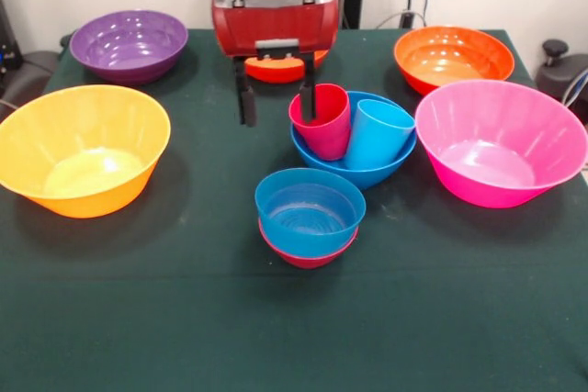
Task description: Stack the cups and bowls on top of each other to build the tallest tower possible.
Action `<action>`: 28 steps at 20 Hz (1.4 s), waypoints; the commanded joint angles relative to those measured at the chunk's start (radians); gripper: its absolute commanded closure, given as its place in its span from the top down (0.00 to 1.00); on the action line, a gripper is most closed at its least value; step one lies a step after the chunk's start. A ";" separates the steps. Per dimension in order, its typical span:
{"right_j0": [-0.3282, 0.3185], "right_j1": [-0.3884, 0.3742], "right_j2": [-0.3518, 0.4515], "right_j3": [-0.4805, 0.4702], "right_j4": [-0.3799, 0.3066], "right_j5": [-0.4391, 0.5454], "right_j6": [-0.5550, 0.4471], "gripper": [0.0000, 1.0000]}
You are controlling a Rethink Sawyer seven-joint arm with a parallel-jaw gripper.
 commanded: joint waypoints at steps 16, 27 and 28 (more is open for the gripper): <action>-0.001 0.070 -0.170 0.317 -0.096 -0.271 0.092 1.00; -0.013 0.007 -0.122 0.329 -0.017 -0.215 0.044 1.00; -0.014 -0.005 -0.113 0.329 -0.004 -0.194 0.040 1.00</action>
